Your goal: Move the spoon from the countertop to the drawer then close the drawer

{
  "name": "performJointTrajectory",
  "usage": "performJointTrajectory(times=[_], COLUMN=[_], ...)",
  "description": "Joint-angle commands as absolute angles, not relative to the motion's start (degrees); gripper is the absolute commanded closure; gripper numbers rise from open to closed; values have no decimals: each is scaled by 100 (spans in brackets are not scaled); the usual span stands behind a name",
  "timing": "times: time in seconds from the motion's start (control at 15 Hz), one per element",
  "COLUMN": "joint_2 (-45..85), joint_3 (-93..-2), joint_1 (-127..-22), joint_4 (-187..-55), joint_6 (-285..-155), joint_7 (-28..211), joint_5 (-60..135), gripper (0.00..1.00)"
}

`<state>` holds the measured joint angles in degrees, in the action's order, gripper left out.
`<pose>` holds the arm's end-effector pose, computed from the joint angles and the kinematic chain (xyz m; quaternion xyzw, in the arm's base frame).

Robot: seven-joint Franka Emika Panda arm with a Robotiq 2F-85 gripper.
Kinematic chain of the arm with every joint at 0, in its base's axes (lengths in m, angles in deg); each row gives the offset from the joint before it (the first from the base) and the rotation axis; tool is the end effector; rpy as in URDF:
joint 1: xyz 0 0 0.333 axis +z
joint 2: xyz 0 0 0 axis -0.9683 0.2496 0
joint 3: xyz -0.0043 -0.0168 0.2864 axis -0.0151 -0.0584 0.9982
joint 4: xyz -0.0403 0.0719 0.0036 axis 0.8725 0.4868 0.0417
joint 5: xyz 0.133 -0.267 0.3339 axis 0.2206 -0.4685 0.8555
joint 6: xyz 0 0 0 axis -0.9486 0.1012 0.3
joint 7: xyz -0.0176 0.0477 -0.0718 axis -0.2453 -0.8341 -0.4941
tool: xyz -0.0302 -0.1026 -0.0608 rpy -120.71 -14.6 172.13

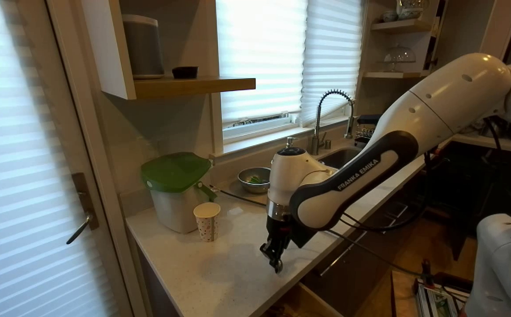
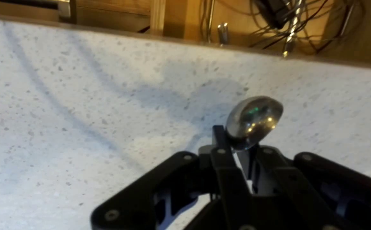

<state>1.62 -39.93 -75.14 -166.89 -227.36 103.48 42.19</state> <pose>0.5349 0.0387 0.2468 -0.9909 0.1245 -0.0480 0.0203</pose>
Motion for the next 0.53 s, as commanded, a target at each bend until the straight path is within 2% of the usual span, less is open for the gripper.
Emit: performJointTrajectory(times=[0.0,0.47], joint_2=[-424,-703], joint_3=[-3811,-3443], joint_1=[-7141,-6464], joint_4=[-16937,-17118], joint_6=[-22061,-20948], joint_7=[9612,8418], joint_5=[4810,5193], gripper=[97,97])
